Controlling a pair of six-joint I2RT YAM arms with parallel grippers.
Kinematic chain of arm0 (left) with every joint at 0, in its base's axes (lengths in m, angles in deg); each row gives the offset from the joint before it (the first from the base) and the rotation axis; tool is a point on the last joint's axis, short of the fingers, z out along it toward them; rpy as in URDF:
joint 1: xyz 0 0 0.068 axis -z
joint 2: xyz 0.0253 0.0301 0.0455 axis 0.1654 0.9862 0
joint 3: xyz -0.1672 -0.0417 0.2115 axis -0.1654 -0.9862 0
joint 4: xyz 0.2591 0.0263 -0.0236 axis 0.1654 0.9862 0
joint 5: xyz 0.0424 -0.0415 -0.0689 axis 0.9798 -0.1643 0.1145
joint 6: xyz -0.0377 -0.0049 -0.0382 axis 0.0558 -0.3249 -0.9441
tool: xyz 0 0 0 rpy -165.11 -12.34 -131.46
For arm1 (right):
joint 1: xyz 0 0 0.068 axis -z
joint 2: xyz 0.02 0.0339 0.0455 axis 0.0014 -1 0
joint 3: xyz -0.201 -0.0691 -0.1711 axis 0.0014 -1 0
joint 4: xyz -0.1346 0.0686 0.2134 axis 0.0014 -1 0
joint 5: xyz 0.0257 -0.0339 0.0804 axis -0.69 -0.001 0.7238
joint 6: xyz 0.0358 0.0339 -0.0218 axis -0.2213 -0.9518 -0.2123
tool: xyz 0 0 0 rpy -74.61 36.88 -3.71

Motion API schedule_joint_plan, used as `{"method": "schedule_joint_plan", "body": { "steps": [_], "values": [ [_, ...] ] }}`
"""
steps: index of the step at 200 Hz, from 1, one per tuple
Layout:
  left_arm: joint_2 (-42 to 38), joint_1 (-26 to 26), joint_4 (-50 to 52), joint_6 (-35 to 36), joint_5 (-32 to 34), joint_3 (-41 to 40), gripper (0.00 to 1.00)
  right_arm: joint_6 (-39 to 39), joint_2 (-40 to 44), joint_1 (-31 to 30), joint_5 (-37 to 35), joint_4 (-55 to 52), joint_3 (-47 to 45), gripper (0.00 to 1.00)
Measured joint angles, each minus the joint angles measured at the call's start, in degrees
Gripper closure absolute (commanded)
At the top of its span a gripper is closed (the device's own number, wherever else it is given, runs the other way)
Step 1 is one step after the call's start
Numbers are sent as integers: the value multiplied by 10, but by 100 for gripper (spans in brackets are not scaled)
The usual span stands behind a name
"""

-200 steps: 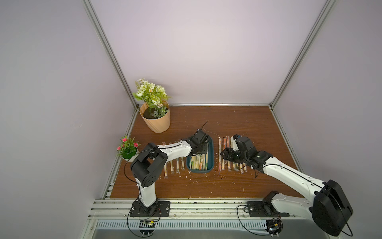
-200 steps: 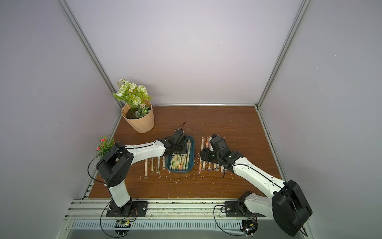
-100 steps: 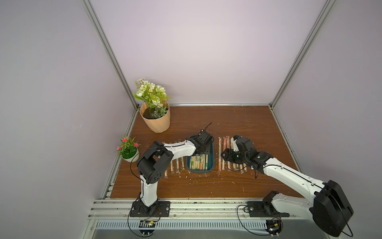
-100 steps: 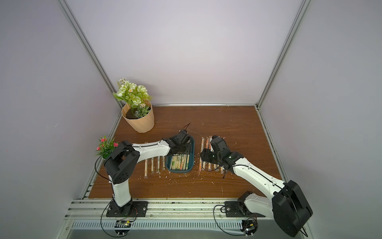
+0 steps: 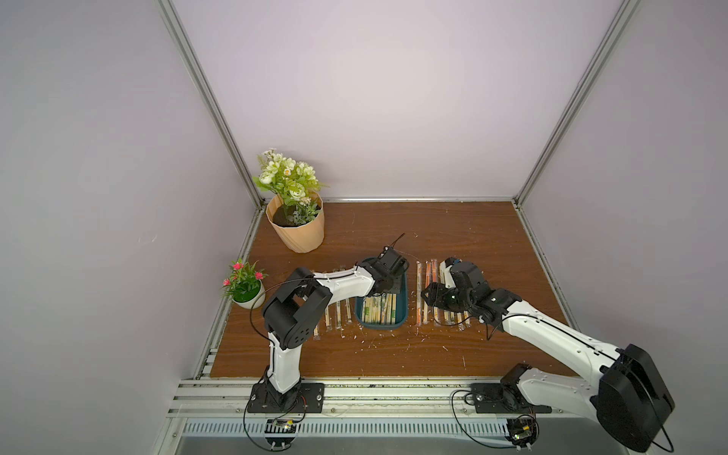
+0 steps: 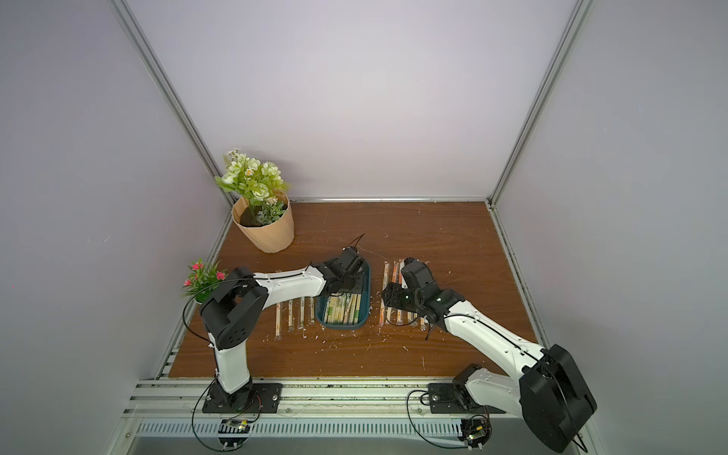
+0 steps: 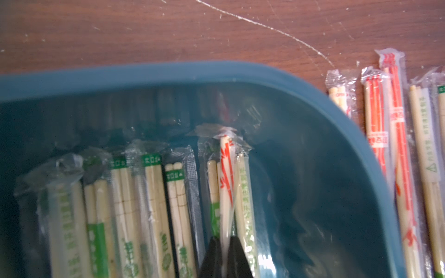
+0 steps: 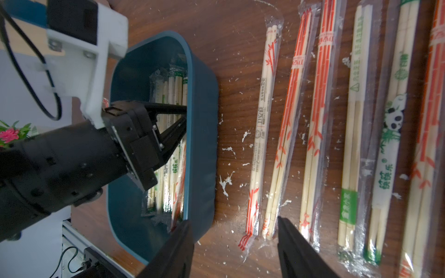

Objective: Take the paired disposable chopsticks out of the storage box
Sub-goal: Pick up the paired disposable chopsticks from the storage box, then place the paired disposable chopsticks at the center of the board.

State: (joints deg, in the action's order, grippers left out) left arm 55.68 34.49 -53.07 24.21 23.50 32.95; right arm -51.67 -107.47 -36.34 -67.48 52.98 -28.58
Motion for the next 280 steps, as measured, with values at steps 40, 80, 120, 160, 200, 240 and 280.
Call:
{"method": "schedule_joint_plan", "body": {
  "steps": [40,80,120,160,200,240,280],
  "values": [
    [-40,-5,26,0,11,5,99,0,0,0,0,0,0,40],
    [-94,-13,28,1,6,12,99,1,6,0,-1,0,0,40],
    [-98,-9,1,-19,-34,21,99,6,13,4,-16,-13,0,40],
    [-42,29,-24,-52,-52,88,99,16,42,21,-41,-43,0,39],
    [10,60,-42,-90,-54,121,99,19,85,29,-59,-60,-11,39],
    [42,65,-41,-110,-34,138,99,19,93,31,-61,-73,-37,39],
    [52,65,-34,-120,3,138,98,19,94,32,-62,-80,-38,39]
  ]
}}
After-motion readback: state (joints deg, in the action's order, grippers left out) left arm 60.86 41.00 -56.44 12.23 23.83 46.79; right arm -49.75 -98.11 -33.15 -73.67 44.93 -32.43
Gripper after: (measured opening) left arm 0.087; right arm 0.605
